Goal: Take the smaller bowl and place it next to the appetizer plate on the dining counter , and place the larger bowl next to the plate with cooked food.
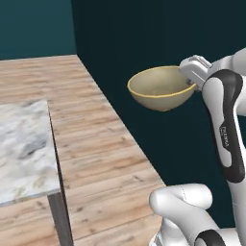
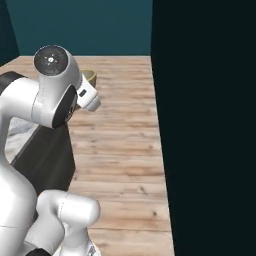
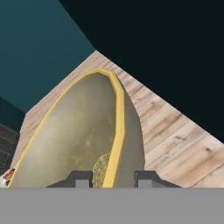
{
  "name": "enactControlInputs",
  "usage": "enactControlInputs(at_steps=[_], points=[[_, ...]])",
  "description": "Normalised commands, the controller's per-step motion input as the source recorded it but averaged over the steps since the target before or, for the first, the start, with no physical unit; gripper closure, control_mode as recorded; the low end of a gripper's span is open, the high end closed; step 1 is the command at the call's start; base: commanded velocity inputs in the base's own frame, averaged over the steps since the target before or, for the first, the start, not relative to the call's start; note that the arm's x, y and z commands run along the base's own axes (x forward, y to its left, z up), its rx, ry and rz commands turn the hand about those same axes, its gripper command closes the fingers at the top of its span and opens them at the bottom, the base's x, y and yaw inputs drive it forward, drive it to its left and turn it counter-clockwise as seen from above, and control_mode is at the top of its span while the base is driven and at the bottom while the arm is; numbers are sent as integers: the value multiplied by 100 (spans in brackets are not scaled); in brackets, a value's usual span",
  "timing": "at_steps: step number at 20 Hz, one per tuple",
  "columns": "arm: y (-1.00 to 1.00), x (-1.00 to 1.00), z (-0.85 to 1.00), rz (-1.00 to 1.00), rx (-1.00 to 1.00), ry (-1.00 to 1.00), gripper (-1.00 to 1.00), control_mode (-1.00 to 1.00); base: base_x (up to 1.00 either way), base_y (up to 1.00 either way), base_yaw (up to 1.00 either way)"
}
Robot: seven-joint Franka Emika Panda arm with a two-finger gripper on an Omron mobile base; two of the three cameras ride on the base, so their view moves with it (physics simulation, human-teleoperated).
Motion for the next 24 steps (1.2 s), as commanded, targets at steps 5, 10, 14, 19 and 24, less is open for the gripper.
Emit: enactControlInputs(at_steps=[5,10,14,19,24], points=[[0,0,0,0,0,0,100,100,100,-38,28],[0,0,0,0,0,0,100,100,100,-41,28],[0,0,0,0,0,0,100,100,100,-39,28],[0,0,0,0,0,0,100,100,100,-40,30],[0,0,0,0,0,0,100,100,100,-38,31]])
